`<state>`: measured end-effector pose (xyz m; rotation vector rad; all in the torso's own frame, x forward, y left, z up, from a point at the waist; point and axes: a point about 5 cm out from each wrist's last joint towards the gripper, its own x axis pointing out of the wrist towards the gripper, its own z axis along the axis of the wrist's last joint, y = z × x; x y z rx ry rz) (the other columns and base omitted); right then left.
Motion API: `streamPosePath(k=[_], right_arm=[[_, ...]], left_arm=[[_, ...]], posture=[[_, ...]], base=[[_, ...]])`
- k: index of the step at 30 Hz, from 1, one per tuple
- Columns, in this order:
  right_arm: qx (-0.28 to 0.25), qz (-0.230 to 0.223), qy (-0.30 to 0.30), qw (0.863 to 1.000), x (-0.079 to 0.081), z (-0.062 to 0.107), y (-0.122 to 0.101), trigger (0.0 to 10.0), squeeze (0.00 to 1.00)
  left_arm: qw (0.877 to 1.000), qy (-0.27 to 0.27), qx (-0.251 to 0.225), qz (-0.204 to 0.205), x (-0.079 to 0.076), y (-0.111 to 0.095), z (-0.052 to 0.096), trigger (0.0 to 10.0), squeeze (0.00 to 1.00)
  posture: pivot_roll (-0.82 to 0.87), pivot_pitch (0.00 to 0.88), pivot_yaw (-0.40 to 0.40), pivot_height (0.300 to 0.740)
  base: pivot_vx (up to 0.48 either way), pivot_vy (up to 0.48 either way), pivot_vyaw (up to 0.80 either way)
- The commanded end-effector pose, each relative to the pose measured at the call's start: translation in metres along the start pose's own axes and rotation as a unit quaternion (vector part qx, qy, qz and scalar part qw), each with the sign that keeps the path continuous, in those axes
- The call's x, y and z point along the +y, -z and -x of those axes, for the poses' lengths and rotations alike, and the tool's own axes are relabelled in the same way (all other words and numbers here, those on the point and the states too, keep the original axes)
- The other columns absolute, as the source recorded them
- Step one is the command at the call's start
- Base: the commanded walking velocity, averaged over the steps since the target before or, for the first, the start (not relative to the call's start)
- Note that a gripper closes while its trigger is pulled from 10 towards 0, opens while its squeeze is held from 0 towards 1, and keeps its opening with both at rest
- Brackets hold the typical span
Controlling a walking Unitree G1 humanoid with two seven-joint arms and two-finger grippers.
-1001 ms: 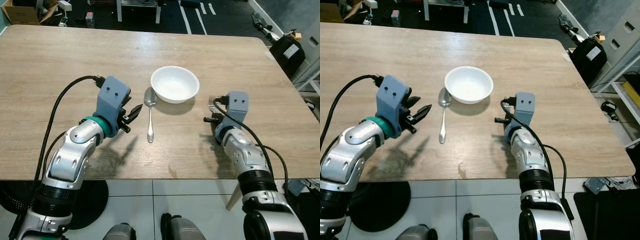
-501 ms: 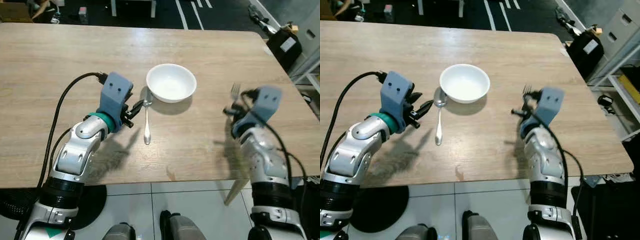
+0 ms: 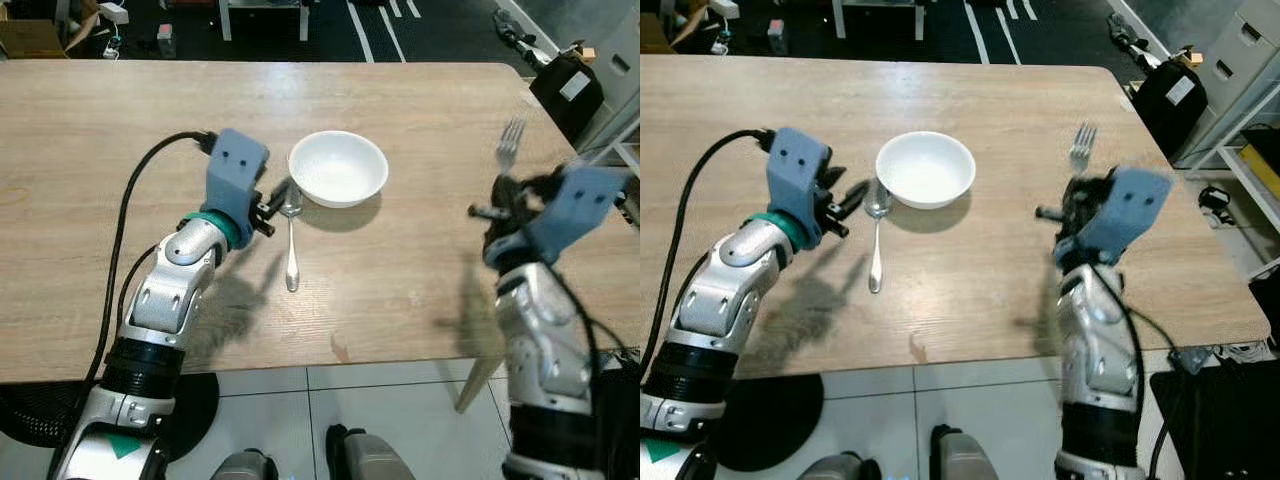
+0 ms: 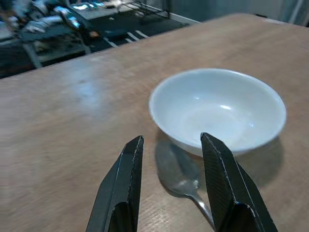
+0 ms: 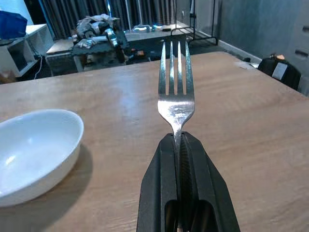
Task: Setting the table
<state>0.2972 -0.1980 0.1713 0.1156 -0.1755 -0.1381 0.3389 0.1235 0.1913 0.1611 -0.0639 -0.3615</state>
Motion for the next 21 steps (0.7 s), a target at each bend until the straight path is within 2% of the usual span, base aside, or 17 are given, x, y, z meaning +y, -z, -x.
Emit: streamPosePath(k=[1, 2, 4, 6, 7, 8, 10, 11, 14, 16, 21], right_arm=[[0.002, 0.009, -0.007, 1.000, 0.002, 0.001, 0.005, 10.0, 0.00], [0.005, 0.013, -0.025, 1.000, 0.005, 0.001, 0.008, 10.0, 0.00], [0.005, 0.013, -0.025, 1.000, 0.005, 0.001, 0.008, 10.0, 0.00], [0.014, 0.025, -0.104, 0.994, 0.023, -0.004, 0.011, 10.0, 0.00], [0.014, 0.025, -0.104, 0.994, 0.023, -0.004, 0.011, 10.0, 0.00], [0.016, 0.027, -0.129, 0.991, 0.029, -0.008, 0.011, 10.0, 0.00], [0.016, 0.027, -0.129, 0.991, 0.029, -0.008, 0.011, 10.0, 0.00], [0.015, 0.026, -0.147, 0.989, 0.036, -0.013, 0.009, 10.0, 0.00], [0.013, 0.025, -0.155, 0.987, 0.041, -0.017, 0.008, 10.0, 0.00], [0.006, 0.029, -0.166, 0.986, 0.048, -0.022, 0.006, 10.0, 0.00], [0.007, 0.040, -0.164, 0.986, 0.043, -0.020, 0.009, 10.0, 0.00]], left_arm=[[1.000, -0.027, 0.002, -0.002, 0.004, 0.004, 0.000, 10.0, 0.00], [0.999, -0.048, 0.000, -0.001, 0.006, 0.006, 0.001, 10.0, 0.00], [0.999, -0.048, 0.000, -0.001, 0.006, 0.006, 0.001, 10.0, 0.00], [0.994, -0.111, 0.000, 0.009, 0.015, 0.012, 0.011, 10.0, 0.00], [0.994, -0.111, 0.000, 0.009, 0.015, 0.012, 0.011, 10.0, 0.00], [0.992, -0.128, 0.002, 0.012, 0.018, 0.015, 0.017, 10.0, 0.00], [0.992, -0.128, 0.002, 0.012, 0.018, 0.015, 0.017, 10.0, 0.00], [0.990, -0.139, 0.005, 0.014, 0.022, 0.019, 0.023, 10.0, 0.00], [0.989, -0.147, 0.011, 0.011, 0.025, 0.022, 0.027, 10.0, 0.00], [0.986, -0.164, 0.018, 0.005, 0.032, 0.026, 0.033, 10.0, 0.00], [0.986, -0.164, 0.020, 0.002, 0.035, 0.028, 0.029, 10.0, 0.00]], posture=[[-0.06, 0.000, 0.032, 0.740], [-0.05, 0.000, 0.016, 0.740], [-0.05, 0.000, 0.016, 0.740], [0.01, 0.000, -0.053, 0.740], [0.01, 0.000, -0.053, 0.740], [0.02, 0.000, -0.060, 0.740], [0.02, 0.000, -0.060, 0.740], [0.04, 0.000, -0.078, 0.740], [0.07, 0.000, -0.098, 0.740], [0.08, 0.000, -0.102, 0.740], [0.04, 0.000, -0.075, 0.740]], base=[[0.000, 0.000, 0.00], [0.000, 0.000, 0.00], [0.000, 0.000, 0.00], [0.000, 0.000, 0.00], [0.000, 0.000, 0.00], [0.000, 0.000, 0.00], [0.000, 0.000, 0.00], [0.000, 0.000, 0.00], [0.000, 0.000, 0.00], [0.000, 0.000, 0.00], [0.000, 0.000, 0.00]])
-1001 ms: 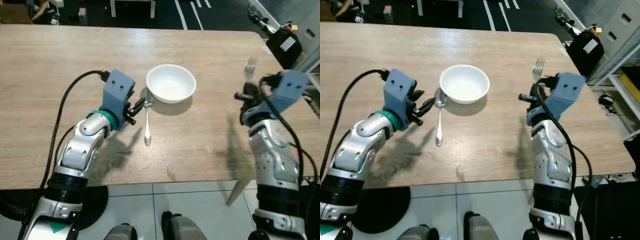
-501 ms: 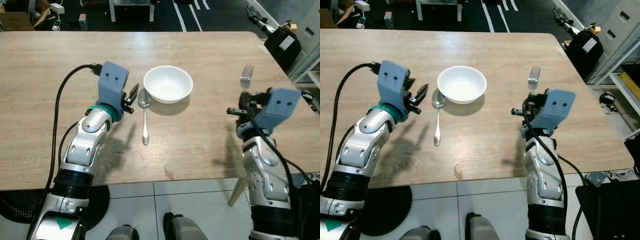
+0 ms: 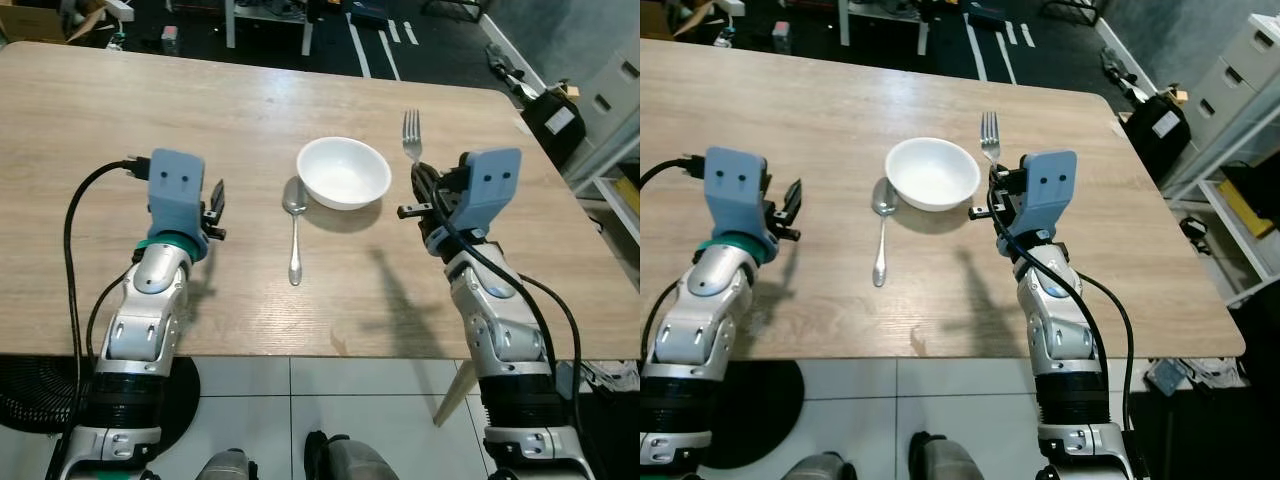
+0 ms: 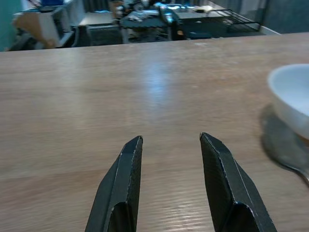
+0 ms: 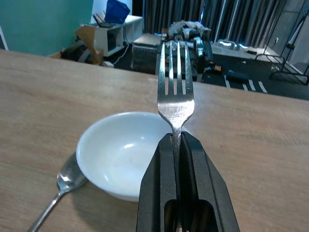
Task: Setting the table
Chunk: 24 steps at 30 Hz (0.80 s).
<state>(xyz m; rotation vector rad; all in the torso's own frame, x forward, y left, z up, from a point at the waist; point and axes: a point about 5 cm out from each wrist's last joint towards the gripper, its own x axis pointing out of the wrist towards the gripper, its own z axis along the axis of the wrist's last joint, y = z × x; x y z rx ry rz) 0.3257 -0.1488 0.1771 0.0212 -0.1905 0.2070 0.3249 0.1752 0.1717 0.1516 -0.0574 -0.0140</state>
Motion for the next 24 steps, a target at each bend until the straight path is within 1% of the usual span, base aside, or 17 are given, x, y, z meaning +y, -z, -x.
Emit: streamPosePath(k=[1, 2, 3, 4, 5, 6, 7, 10, 12, 13, 14, 16, 24], right_arm=[[0.012, 0.010, 0.014, 1.000, -0.011, 0.007, 0.006, 10.0, 0.00], [0.012, 0.010, 0.014, 1.000, -0.011, 0.007, 0.006, 10.0, 0.00], [0.015, 0.016, 0.021, 1.000, -0.016, 0.011, 0.008, 10.0, 0.00], [0.015, 0.016, 0.021, 1.000, -0.016, 0.011, 0.008, 10.0, 0.00], [0.019, 0.020, 0.028, 0.999, -0.021, 0.014, 0.010, 10.0, 0.00], [0.019, 0.020, 0.028, 0.999, -0.021, 0.014, 0.010, 10.0, 0.00], [0.021, 0.024, 0.039, 0.999, -0.025, 0.017, 0.012, 10.0, 0.00], [0.021, 0.024, 0.039, 0.999, -0.025, 0.017, 0.012, 10.0, 0.00], [0.020, 0.025, 0.061, 0.998, -0.030, 0.022, 0.014, 10.0, 0.00], [0.020, 0.025, 0.061, 0.998, -0.030, 0.022, 0.014, 10.0, 0.00], [0.017, 0.023, 0.072, 0.997, -0.030, 0.025, 0.015, 10.0, 0.00], [0.017, 0.023, 0.073, 0.997, -0.030, 0.026, 0.015, 10.0, 0.00], [0.015, 0.024, 0.074, 0.997, -0.030, 0.026, 0.015, 10.0, 0.00]], left_arm=[[1.000, 0.009, 0.004, -0.002, -0.006, 0.003, -0.003, 10.0, 0.00], [1.000, 0.009, 0.004, -0.002, -0.006, 0.003, -0.003, 10.0, 0.00], [1.000, 0.014, 0.006, -0.004, -0.007, 0.003, -0.005, 10.0, 0.00], [1.000, 0.014, 0.006, -0.004, -0.007, 0.003, -0.005, 10.0, 0.00], [1.000, 0.017, 0.009, -0.007, -0.008, 0.003, -0.007, 10.0, 0.00], [1.000, 0.017, 0.009, -0.007, -0.008, 0.003, -0.007, 10.0, 0.00], [1.000, 0.020, 0.011, -0.006, -0.009, 0.003, -0.009, 10.0, 0.00], [1.000, 0.020, 0.011, -0.006, -0.009, 0.003, -0.009, 10.0, 0.00], [0.999, 0.032, 0.016, -0.007, -0.012, 0.004, -0.012, 10.0, 0.00], [0.999, 0.032, 0.016, -0.007, -0.012, 0.004, -0.012, 10.0, 0.00], [0.999, 0.049, 0.018, -0.006, -0.016, 0.004, -0.014, 10.0, 0.00], [0.998, 0.053, 0.018, -0.006, -0.017, 0.003, -0.015, 10.0, 0.00], [0.998, 0.057, 0.015, -0.005, -0.020, 0.003, -0.018, 10.0, 0.00]], posture=[[0.04, 0.000, -0.072, 0.740], [0.04, 0.000, -0.072, 0.740], [0.03, 0.000, -0.065, 0.740], [0.03, 0.000, -0.065, 0.740], [0.02, 0.000, -0.056, 0.740], [0.02, 0.000, -0.056, 0.740], [0.01, 0.000, -0.044, 0.740], [0.01, 0.000, -0.044, 0.740], [-0.02, 0.000, 0.000, 0.740], [-0.02, 0.000, 0.000, 0.740], [-0.02, 0.000, 0.007, 0.740], [-0.03, 0.000, 0.009, 0.740], [-0.03, 0.000, 0.008, 0.740]], base=[[0.000, 0.000, 0.00], [0.000, 0.000, 0.00], [0.000, 0.000, 0.00], [0.000, 0.000, 0.00], [0.000, 0.000, 0.00], [0.000, 0.000, 0.00], [0.000, 0.000, 0.00], [0.000, 0.000, 0.00], [0.000, 0.000, 0.00], [0.000, 0.000, 0.00], [0.000, 0.000, 0.00], [0.000, 0.000, 0.00], [0.000, 0.000, 0.00]])
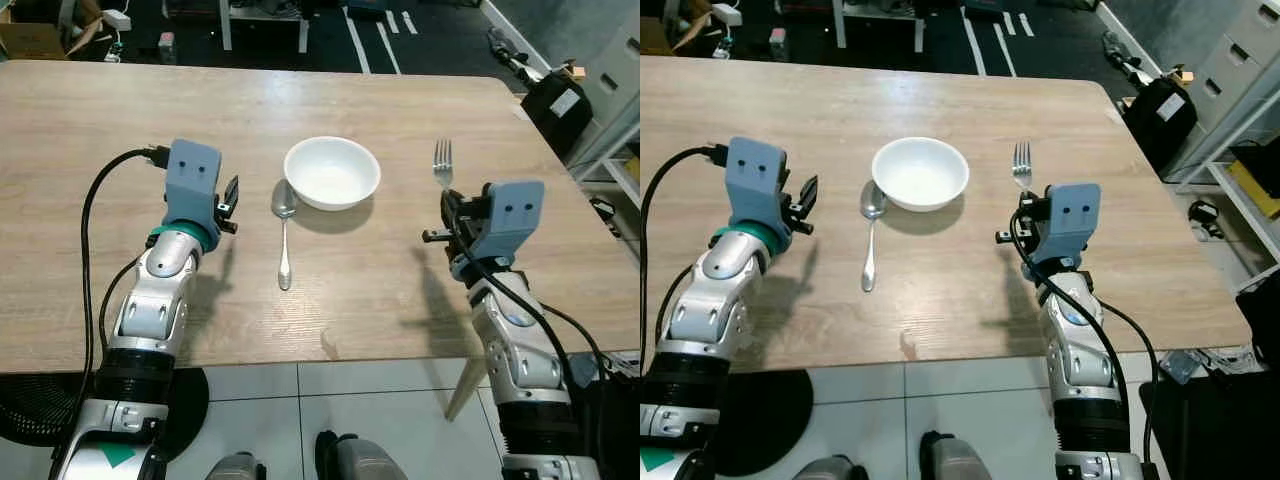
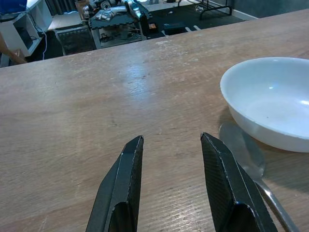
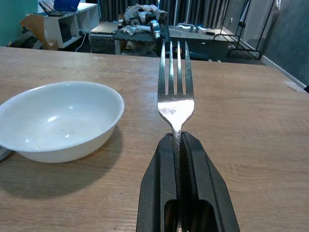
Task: Setting the table
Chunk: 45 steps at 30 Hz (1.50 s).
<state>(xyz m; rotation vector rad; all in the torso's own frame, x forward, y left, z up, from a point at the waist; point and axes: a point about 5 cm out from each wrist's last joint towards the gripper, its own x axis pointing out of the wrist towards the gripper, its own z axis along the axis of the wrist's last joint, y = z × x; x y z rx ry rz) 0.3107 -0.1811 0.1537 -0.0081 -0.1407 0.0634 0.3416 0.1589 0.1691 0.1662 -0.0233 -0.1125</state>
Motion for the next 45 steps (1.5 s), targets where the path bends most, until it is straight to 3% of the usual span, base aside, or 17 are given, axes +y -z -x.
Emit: streamPosePath(k=[1, 9, 45], right_arm=[[-0.012, 0.004, 0.004, 1.000, -0.0013, -0.0005, -0.0049, 10.0, 0.00], [-0.013, 0.004, 0.003, 1.000, -0.0018, -0.0023, -0.0056, 10.0, 0.00], [-0.009, 0.012, 0.018, 1.000, -0.0091, -0.0028, -0.0047, 10.0, 0.00]], left_arm=[[1.000, 0.007, 0.001, 0.002, -0.0035, 0.0014, -0.0020, 10.0, 0.00], [1.000, 0.006, -0.001, 0.003, -0.0041, 0.0014, -0.0023, 10.0, 0.00], [1.000, 0.016, -0.010, 0.008, -0.0106, 0.0004, -0.0069, 10.0, 0.00]], posture=[[-0.03, 0.000, 0.007, 0.740], [-0.03, 0.000, 0.001, 0.740], [-0.05, 0.000, 0.001, 0.740]], base=[[0.000, 0.000, 0.00], [-0.152, 0.000, 0.00], [-0.379, 0.000, 0.00]])
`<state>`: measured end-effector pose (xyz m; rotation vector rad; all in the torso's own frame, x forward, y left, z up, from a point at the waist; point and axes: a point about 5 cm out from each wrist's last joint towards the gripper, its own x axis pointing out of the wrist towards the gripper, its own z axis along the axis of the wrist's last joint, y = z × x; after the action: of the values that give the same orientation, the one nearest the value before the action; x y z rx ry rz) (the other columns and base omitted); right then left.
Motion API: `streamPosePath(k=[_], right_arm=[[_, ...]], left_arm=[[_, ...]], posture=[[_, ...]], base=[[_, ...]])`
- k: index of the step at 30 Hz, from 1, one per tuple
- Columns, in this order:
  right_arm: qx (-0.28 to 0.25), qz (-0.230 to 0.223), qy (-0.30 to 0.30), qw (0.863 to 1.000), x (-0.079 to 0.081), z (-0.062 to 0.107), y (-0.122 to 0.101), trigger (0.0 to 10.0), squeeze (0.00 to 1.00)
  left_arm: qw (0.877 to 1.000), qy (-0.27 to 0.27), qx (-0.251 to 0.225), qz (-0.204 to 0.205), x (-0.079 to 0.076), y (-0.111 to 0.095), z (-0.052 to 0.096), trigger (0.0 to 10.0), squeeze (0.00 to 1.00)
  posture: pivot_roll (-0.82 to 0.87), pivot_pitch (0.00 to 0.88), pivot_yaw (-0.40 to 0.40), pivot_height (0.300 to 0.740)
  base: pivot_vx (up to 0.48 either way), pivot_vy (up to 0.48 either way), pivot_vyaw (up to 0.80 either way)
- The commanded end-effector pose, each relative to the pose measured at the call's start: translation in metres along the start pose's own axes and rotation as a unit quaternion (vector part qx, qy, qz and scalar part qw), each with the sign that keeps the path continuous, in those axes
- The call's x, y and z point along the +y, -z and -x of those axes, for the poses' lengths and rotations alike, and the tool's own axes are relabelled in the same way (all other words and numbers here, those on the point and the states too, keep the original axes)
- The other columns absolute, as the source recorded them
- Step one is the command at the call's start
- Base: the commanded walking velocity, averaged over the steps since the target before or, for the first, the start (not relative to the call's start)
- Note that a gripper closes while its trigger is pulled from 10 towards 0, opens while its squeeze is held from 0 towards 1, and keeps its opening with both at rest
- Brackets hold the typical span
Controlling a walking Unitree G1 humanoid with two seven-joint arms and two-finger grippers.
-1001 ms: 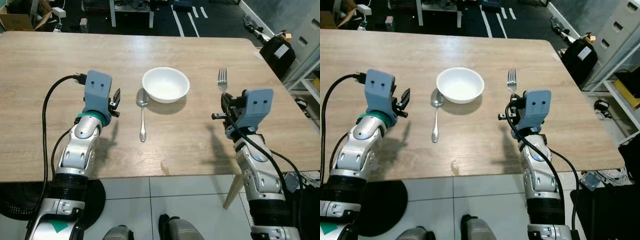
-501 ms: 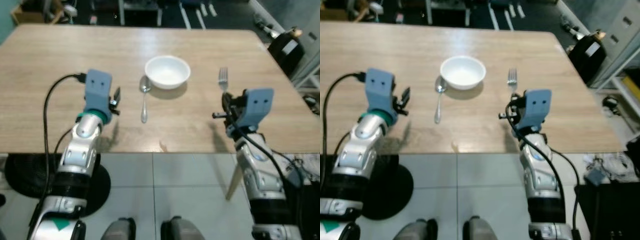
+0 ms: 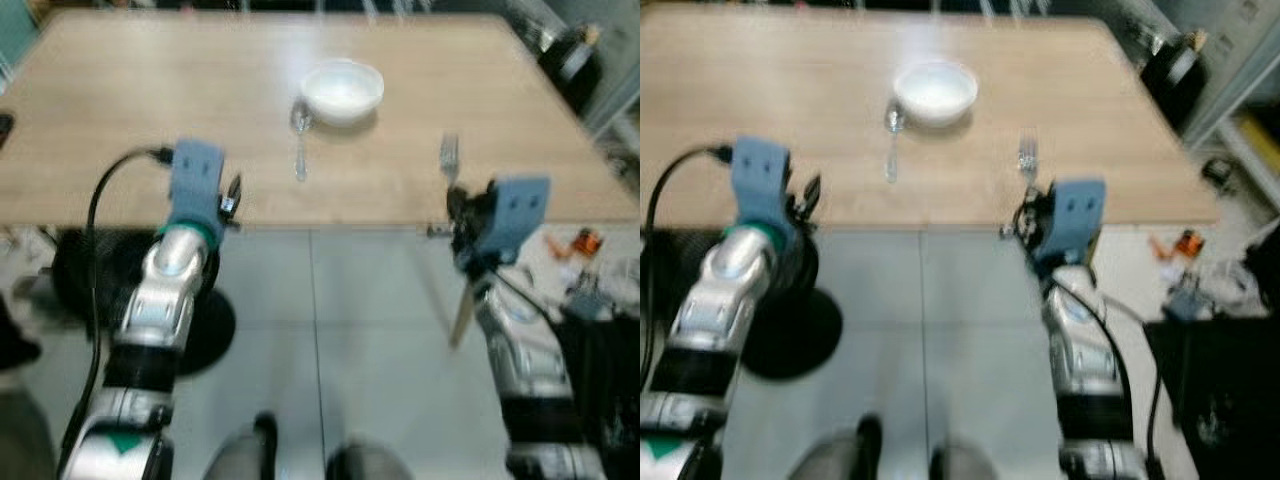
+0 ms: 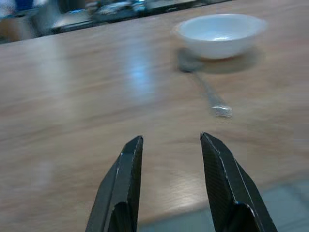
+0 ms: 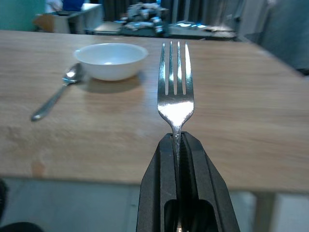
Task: Setting the table
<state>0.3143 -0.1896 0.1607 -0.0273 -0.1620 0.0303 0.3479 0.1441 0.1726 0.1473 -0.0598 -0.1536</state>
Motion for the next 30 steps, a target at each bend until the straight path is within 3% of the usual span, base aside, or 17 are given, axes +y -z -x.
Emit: streamPosePath(k=[1, 30], right_arm=[[0.002, 0.001, 0.002, 1.000, -0.0004, 0.0013, 0.0016, 10.0, 0.00], [0.001, 0.008, 0.005, 1.000, -0.0041, -0.0003, 0.0007, 10.0, 0.00]], left_arm=[[1.000, -0.003, 0.011, 0.000, 0.0027, 0.0061, 0.0014, 10.0, 0.00], [1.000, 0.004, 0.005, 0.002, -0.0017, 0.0049, -0.0027, 10.0, 0.00]], posture=[[-0.05, 0.000, 0.001, 0.740], [-0.06, 0.000, 0.000, 0.740]], base=[[-0.379, 0.000, 0.00], [-0.379, 0.000, 0.00]])
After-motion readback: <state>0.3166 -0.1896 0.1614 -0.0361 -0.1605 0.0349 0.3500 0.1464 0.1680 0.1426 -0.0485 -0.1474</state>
